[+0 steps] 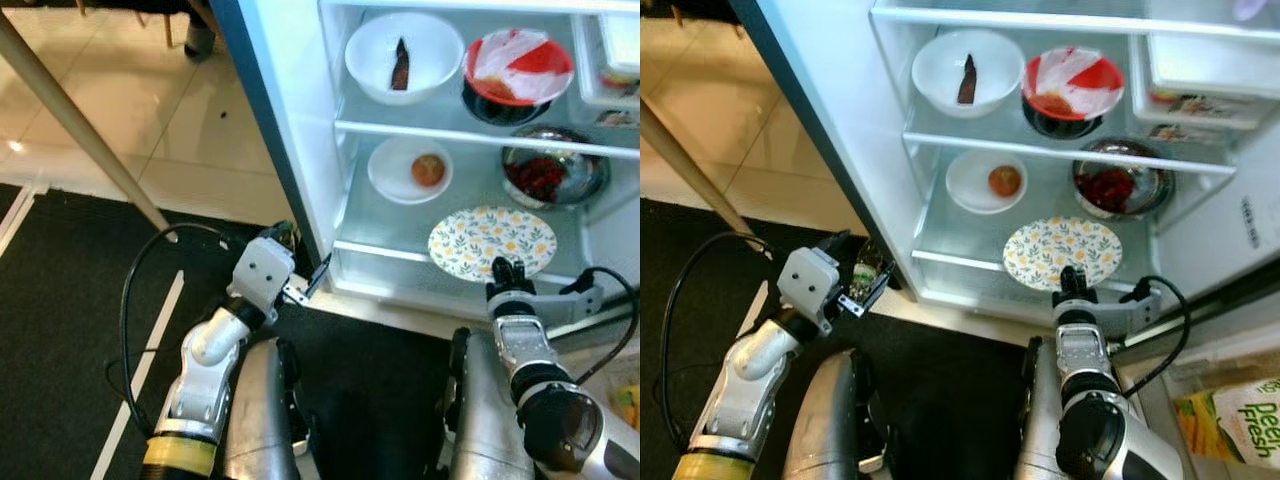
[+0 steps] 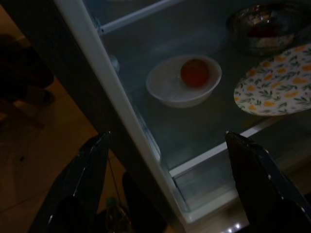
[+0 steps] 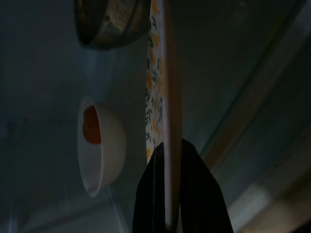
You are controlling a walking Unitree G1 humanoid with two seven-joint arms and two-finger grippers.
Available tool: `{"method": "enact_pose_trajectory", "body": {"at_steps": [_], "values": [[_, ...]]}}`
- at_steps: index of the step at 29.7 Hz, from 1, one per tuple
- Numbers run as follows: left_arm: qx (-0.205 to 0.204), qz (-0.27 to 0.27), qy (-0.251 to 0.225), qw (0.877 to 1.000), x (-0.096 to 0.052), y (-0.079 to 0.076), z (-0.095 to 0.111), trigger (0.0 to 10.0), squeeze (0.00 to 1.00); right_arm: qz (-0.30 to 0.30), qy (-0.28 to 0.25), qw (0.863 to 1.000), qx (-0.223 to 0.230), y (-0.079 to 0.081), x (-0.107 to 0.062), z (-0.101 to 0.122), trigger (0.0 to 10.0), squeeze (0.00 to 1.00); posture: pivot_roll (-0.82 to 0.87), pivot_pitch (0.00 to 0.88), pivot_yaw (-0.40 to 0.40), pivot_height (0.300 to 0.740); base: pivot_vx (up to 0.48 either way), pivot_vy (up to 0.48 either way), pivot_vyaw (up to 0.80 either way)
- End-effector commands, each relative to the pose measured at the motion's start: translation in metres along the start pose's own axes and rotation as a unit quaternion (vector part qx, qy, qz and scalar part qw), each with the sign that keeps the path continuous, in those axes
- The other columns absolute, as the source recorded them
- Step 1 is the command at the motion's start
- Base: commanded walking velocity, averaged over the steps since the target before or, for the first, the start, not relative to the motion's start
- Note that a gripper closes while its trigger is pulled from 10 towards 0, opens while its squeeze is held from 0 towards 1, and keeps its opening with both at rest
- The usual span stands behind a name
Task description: Restocking fridge
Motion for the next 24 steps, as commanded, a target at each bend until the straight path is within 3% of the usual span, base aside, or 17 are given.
{"method": "enact_pose_trajectory", "body": {"at_steps": [1,4,9,10,16,22,24], "values": [[0.010,-0.004,0.020,1.000,-0.007,-0.001,-0.005,10.0,0.00,-0.037,0.001,0.999,0.014,-0.018,-0.007,-0.005,10.0,0.00,0.19,0.537,0.147,0.451,0.000,0.000,0.00],[0.019,-0.008,0.000,1.000,-0.010,-0.007,0.017,10.0,0.00,-0.021,-0.020,0.999,0.029,-0.007,-0.002,0.003,10.0,0.00,0.23,0.597,0.171,0.451,0.000,0.000,0.00],[0.023,-0.007,-0.009,1.000,-0.008,-0.007,0.027,10.0,0.00,-0.014,-0.029,0.999,0.034,-0.003,0.001,0.009,10.0,0.00,0.26,0.601,0.182,0.451,0.000,0.000,0.00],[0.028,-0.010,-0.019,0.999,-0.006,-0.008,0.038,10.0,0.00,-0.008,-0.039,0.998,0.039,0.004,0.004,0.015,10.0,0.00,0.27,0.609,0.183,0.451,0.000,0.000,0.00],[0.024,-0.007,-0.023,0.999,-0.007,-0.008,0.045,10.0,0.00,0.006,-0.045,0.998,0.045,0.016,0.009,0.017,10.0,0.00,0.28,0.609,0.181,0.451,0.000,0.000,0.00],[0.017,-0.009,-0.021,1.000,-0.010,-0.013,0.051,10.0,0.00,0.046,-0.037,0.997,0.046,0.046,0.020,0.012,10.0,0.00,0.28,0.597,0.169,0.451,0.000,0.000,0.00],[0.016,-0.008,-0.023,1.000,-0.009,-0.014,0.052,10.0,0.00,0.051,-0.036,0.997,0.045,0.050,0.021,0.012,10.0,0.00,0.28,0.597,0.169,0.451,0.000,0.000,0.00]]}}
Point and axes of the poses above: a point about 5 cm out from each wrist's last joint towards the gripper, its own x axis pointing out of the wrist towards the gripper, its own z axis along the axis of the wrist's last joint, y = z × x, the point moved 4 cm from there along x, pointing out of the wrist towards the gripper, and after that the axes turned 10 degrees about -x, right-handed, at the moved point
